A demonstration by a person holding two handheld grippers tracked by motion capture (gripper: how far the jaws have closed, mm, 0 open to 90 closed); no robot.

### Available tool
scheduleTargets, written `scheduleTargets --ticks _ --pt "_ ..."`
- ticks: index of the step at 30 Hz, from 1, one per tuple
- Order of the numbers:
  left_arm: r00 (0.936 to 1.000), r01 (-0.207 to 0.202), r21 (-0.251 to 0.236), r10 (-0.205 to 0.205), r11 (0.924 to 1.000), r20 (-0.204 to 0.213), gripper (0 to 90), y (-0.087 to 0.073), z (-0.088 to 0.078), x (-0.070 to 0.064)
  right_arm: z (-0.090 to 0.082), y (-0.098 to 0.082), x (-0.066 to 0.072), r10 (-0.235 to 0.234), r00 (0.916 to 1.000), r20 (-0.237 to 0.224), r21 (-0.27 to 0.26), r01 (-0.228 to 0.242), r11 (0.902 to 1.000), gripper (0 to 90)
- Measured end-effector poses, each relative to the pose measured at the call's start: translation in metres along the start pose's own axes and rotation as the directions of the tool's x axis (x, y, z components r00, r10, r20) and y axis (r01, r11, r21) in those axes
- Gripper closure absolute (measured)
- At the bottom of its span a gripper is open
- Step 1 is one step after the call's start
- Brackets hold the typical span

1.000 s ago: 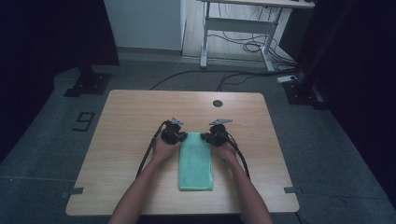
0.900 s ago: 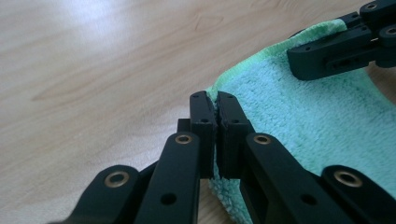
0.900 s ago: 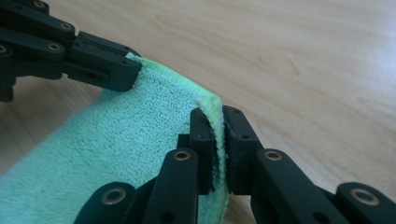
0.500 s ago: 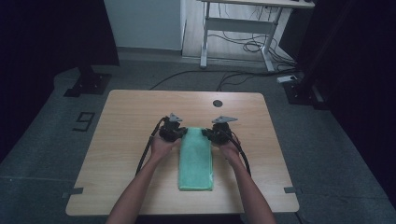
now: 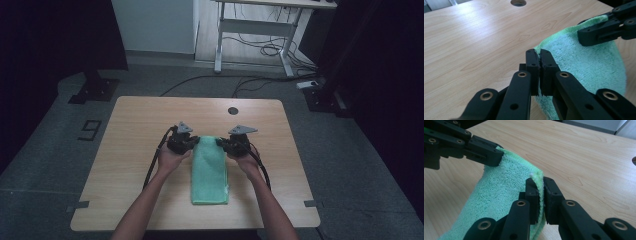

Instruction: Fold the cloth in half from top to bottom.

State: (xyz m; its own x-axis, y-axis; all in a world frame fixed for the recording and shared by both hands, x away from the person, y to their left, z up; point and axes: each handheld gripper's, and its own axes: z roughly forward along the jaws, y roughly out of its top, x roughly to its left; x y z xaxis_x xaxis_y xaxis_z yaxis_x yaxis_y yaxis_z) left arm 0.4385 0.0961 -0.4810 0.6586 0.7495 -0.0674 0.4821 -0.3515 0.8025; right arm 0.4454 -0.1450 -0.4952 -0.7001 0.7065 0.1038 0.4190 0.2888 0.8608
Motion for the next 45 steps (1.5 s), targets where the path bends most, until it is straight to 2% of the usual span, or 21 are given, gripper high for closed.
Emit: scheduleTargets --ticks 4,9,12,15,18,20,22,25,28,31,36,40,45 --pt "0.9999 -0.014 -0.013 0.014 0.9998 -0.001 86.8 -0.002 -0.004 -0.004 -0.003 -0.004 0.001 -0.007 0.9999 -0.012 -0.027 0.007 0.9996 82.3" --pt "0.9997 -0.026 -0.025 0.026 0.9994 0.001 86.8 -0.001 -0.008 -0.008 -0.006 -0.004 0.003 -0.025 0.9996 -0.011 -0.033 0.025 0.9991 82.0" --pt "0.9992 -0.036 -0.006 0.036 0.9993 -0.017 86.8 0.005 -0.005 -0.006 -0.005 -0.001 0.004 -0.056 0.9981 0.024 -0.019 0.057 0.9982 81.6" --pt "0.9983 -0.044 0.0 0.044 0.999 -0.037 86.9 0.016 0.001 -0.004 0.0 0.006 0.001 -0.051 0.9972 0.055 0.0 0.051 0.9987 81.9" --pt "0.9974 -0.051 -0.024 0.05 0.9984 -0.052 87.0 0.026 0.004 0.0 -0.003 0.018 -0.001 -0.046 0.9966 0.068 -0.051 0.049 0.9975 82.1" --pt "0.9985 -0.04 -0.046 0.038 0.9981 -0.039 87.0 0.026 0.004 0.003 -0.004 0.023 -0.003 -0.052 0.9954 0.08 -0.074 0.058 0.9956 82.1" --pt "0.9984 -0.048 -0.032 0.047 0.9983 -0.032 87.0 0.019 0.008 0.002 -0.002 0.02 -0.008 -0.042 0.9963 0.075 -0.069 0.047 0.9965 82.1" --pt "0.9981 -0.062 -0.031 0.062 0.9976 -0.001 87.0 0.004 0.012 -0.001 0.002 0.004 -0.011 -0.058 0.9958 0.071 -0.041 0.061 0.9973 82.0" --pt "0.9964 -0.082 -0.047 0.083 0.9955 0.016 86.9 -0.005 0.007 -0.008 -0.002 -0.01 -0.01 -0.056 0.9972 0.049 -0.069 0.059 0.9958 82.0" --pt "0.9952 -0.096 -0.05 0.097 0.9941 0.01 86.8 -0.008 0.002 -0.013 -0.008 -0.016 -0.004 -0.074 0.9965 0.039 -0.077 0.077 0.9941 81.5" --pt "0.9951 -0.096 -0.074 0.098 0.9926 0.013 86.7 -0.014 -0.013 -0.018 -0.02 -0.01 0.007 -0.104 0.9943 0.023 -0.101 0.106 0.9892 80.6" --pt "0.9945 -0.1 -0.075 0.102 0.9922 0.024 86.3 -0.025 -0.023 -0.024 -0.027 -0.016 0.018 -0.135 0.9909 0.004 -0.087 0.134 0.9871 79.0" --pt "0.9911 -0.119 -0.067 0.123 0.9906 0.051 86.1 -0.042 -0.03 -0.037 -0.035 -0.028 0.025 -0.122 0.9921 -0.026 -0.082 0.12 0.9894 78.9"
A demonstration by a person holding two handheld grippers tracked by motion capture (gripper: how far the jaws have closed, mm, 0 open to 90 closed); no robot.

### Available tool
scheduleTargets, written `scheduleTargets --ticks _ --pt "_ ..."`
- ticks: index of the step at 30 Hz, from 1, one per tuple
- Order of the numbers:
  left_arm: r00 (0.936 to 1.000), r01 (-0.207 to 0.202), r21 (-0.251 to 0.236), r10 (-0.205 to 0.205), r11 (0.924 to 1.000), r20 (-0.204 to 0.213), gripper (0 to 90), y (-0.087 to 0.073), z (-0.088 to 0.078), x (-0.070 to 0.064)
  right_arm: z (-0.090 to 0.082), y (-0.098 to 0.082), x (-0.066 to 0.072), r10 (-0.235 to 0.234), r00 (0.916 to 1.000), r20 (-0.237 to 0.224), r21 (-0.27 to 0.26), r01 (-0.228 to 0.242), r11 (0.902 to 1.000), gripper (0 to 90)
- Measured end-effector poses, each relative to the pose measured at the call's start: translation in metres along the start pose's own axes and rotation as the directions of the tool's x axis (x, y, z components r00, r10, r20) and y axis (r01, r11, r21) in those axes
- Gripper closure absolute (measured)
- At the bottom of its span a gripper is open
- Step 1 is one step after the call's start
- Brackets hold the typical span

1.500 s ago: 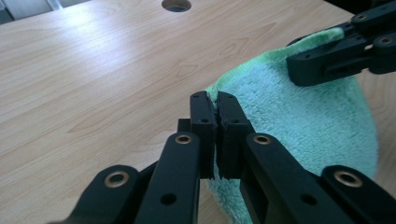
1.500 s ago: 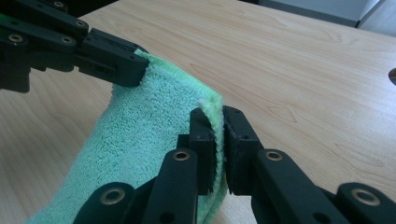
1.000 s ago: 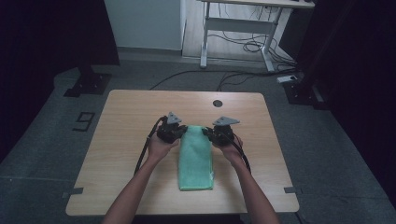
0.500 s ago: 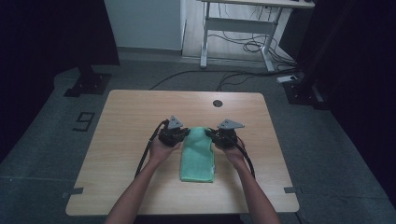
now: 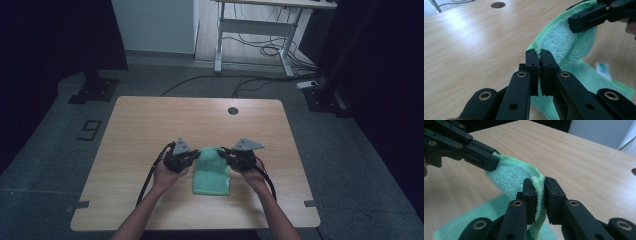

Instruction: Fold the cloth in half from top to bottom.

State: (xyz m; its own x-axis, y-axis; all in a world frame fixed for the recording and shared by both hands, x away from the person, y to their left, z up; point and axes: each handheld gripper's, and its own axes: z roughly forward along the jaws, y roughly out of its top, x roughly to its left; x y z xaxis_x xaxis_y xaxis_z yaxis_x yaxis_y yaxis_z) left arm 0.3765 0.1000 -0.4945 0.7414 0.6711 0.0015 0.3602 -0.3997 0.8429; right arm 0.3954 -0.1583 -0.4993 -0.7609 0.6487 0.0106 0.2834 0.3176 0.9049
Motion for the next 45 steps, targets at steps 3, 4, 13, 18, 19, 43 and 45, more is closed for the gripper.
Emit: scheduleTargets --ticks 3,4,13,18,19,43,45 --pt "0.9998 -0.001 -0.001 0.001 1.0 0.019 86.1 -0.005 -0.004 -0.007 -0.003 -0.007 0.004 0.004 0.9999 -0.013 0.023 -0.004 0.9997 78.9" --pt "0.9997 -0.007 0.005 0.007 1.0 0.024 86.1 -0.007 -0.004 -0.009 -0.005 -0.01 0.005 0.009 0.9998 -0.02 0.023 -0.009 0.9997 78.9" --pt "0.9971 -0.053 0.052 0.05 0.9972 0.058 85.8 -0.031 -0.011 -0.03 -0.015 -0.035 0.024 0.008 0.9969 -0.078 0.068 -0.003 0.9977 77.6" --pt "0.9944 -0.081 0.076 0.075 0.9938 0.074 85.3 -0.044 -0.012 -0.044 -0.022 -0.048 0.035 -0.005 0.9946 -0.103 0.095 0.015 0.9954 74.7" --pt "0.9937 -0.091 0.084 0.085 0.9923 0.074 85.1 -0.046 -0.011 -0.046 -0.022 -0.051 0.037 -0.01 0.9942 -0.107 0.103 0.021 0.9945 73.8" --pt "0.9949 0.003 0.139 -0.017 0.9903 0.1 51.2 -0.017 0.015 -0.031 -0.02 -0.04 0.043 0.086 0.9946 -0.058 0.142 -0.077 0.9868 38.9" --pt "0.9956 0.004 0.183 -0.021 0.9831 0.091 52.0 -0.023 0.026 -0.03 -0.008 -0.046 0.051 0.068 0.9961 -0.056 0.2 -0.056 0.9782 37.3"
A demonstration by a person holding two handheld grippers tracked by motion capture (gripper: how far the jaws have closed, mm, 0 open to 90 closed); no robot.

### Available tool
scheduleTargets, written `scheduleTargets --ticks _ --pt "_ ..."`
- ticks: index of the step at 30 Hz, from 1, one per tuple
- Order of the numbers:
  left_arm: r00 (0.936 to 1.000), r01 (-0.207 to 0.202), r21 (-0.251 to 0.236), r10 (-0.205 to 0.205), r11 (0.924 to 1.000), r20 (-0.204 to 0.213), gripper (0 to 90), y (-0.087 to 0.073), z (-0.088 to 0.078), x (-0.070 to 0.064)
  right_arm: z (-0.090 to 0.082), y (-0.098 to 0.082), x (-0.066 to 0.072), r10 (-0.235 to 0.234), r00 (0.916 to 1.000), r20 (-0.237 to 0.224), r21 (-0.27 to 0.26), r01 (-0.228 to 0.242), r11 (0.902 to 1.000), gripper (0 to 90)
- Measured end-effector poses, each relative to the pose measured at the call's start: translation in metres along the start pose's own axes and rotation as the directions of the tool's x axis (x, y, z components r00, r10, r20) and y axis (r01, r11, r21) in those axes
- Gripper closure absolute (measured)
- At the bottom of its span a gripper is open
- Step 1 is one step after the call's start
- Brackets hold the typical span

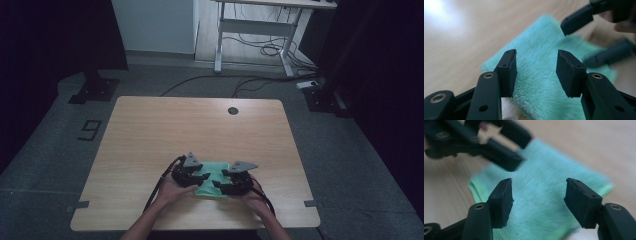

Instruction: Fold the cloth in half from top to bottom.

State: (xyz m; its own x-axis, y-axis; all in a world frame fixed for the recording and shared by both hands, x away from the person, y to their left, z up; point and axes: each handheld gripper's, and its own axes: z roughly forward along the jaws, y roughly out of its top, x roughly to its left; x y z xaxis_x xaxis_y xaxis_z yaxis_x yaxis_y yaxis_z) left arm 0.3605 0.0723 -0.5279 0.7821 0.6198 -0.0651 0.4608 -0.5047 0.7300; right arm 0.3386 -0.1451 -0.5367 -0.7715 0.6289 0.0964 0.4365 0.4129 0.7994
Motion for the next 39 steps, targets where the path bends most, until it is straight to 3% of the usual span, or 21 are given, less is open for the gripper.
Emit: scheduleTargets --ticks 2,8,15,20,24,28,32,36,39 --pt "0.9999 0.002 0.024 -0.003 0.9997 0.01 52.3 -0.005 0.007 0.001 0.006 -0.008 0.006 -0.033 0.9992 0.024 0.047 0.032 0.9984 35.5" --pt "1.0 0.003 0.008 -0.003 1.0 -0.006 53.1 -0.005 0.016 0.006 0.007 -0.014 0.006 -0.045 0.9972 0.06 0.033 0.043 0.9985 35.3" --pt "0.9997 0.021 0.024 -0.02 0.9995 -0.015 53.3 0.014 0.032 0.032 0.025 0.004 -0.025 -0.001 0.9974 0.072 0.032 -0.001 0.9995 36.2" --pt "0.9996 0.024 0.023 -0.023 0.9995 -0.015 53.1 0.021 0.038 0.04 0.03 0.009 -0.039 0.025 0.9972 0.071 0.023 -0.026 0.9994 36.5" --pt "0.9992 0.015 0.0 -0.015 0.9999 -0.038 51.4 0.021 0.031 0.037 0.028 0.009 -0.04 0.029 0.9979 0.058 0.006 -0.03 0.9995 35.7" --pt "0.9993 0.028 -0.048 -0.029 0.9985 -0.024 51.9 0.02 0.014 0.035 0.016 0.013 -0.046 0.065 0.9958 0.065 -0.053 -0.061 0.9967 37.0" --pt "0.9999 0.013 -0.038 -0.013 0.9992 -0.009 51.9 0.016 0.009 0.029 0.011 0.024 -0.056 0.09 0.9914 0.095 -0.084 -0.082 0.9931 43.0" --pt "0.9999 -0.008 -0.006 0.008 1.0 -0.009 51.4 0.012 0.016 0.024 0.022 0.038 -0.06 0.102 0.9892 0.105 -0.082 -0.094 0.9922 48.8" --pt "0.9997 -0.015 0.017 0.015 0.9998 -0.018 51.2 0.008 0.021 0.023 0.042 0.044 -0.058 0.102 0.9891 0.106 -0.042 -0.099 0.9943 50.1"
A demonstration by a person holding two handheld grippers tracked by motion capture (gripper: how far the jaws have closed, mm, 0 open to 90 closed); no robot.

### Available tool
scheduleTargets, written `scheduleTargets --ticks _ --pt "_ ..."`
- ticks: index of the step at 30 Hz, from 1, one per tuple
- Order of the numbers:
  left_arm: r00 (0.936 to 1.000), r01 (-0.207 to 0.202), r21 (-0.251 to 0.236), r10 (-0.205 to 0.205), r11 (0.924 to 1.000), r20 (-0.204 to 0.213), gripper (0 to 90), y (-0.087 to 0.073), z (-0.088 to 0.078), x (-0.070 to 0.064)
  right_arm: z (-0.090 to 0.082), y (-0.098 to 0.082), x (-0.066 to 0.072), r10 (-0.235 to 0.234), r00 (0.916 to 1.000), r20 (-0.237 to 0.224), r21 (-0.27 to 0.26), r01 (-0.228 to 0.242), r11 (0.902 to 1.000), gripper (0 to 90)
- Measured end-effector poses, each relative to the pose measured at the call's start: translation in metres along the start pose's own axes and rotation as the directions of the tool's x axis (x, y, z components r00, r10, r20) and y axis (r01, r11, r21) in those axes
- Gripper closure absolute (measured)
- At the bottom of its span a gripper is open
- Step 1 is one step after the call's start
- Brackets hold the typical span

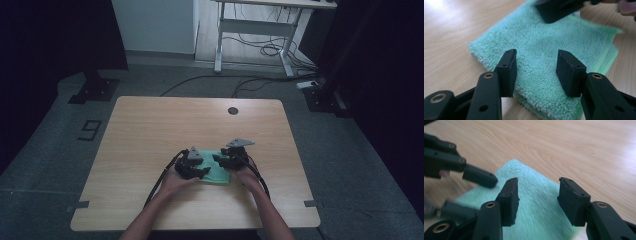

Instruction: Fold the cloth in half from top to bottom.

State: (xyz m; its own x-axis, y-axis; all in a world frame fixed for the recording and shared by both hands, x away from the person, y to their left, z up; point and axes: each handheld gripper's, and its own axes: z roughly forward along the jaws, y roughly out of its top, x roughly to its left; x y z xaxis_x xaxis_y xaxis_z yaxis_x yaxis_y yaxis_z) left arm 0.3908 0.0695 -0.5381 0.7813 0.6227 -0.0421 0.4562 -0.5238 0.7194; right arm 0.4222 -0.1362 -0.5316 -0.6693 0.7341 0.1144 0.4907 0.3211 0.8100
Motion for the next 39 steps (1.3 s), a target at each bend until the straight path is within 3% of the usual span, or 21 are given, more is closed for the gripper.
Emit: scheduleTargets --ticks 4,7,13,17,21,28,33,39 --pt "1.0 0.0 -0.004 0.0 1.0 -0.007 51.3 -0.003 0.002 0.001 0.013 -0.006 -0.003 -0.001 0.9988 0.048 0.065 -0.002 0.9979 49.3" --pt "1.0 0.008 -0.008 -0.008 0.9999 0.001 51.3 -0.003 0.003 0.003 0.011 -0.009 -0.01 0.028 0.9984 0.05 0.047 -0.03 0.9984 49.4" --pt "0.9998 0.008 -0.016 -0.008 0.9998 -0.016 50.4 -0.001 0.0 0.0 0.006 -0.008 -0.009 0.03 0.9976 0.062 0.024 -0.032 0.9992 46.7" --pt "0.9994 0.01 -0.102 -0.014 0.9948 -0.032 50.2 0.006 -0.023 -0.005 -0.015 -0.002 -0.001 0.028 0.9982 0.053 -0.046 -0.025 0.9986 45.7" --pt "0.9987 0.001 -0.141 -0.009 0.99 -0.05 49.8 0.006 -0.048 -0.012 -0.04 -0.003 0.008 0.001 0.9993 0.037 -0.092 0.002 0.9958 45.4" --pt "0.9981 0.016 -0.155 -0.025 0.9879 -0.057 46.2 -0.022 -0.078 -0.024 -0.078 -0.025 0.02 -0.025 0.9997 0.007 -0.131 0.025 0.991 42.3" --pt "0.9976 0.048 -0.138 -0.054 0.9892 -0.044 43.6 -0.046 -0.087 -0.025 -0.094 -0.046 0.027 -0.026 0.9997 -0.003 -0.142 0.025 0.9895 40.2" --pt "0.9962 0.07 -0.143 -0.076 0.9873 -0.042 42.8 -0.063 -0.095 -0.027 -0.109 -0.067 0.03 -0.015 0.9998 -0.016 -0.153 0.012 0.9881 38.2"
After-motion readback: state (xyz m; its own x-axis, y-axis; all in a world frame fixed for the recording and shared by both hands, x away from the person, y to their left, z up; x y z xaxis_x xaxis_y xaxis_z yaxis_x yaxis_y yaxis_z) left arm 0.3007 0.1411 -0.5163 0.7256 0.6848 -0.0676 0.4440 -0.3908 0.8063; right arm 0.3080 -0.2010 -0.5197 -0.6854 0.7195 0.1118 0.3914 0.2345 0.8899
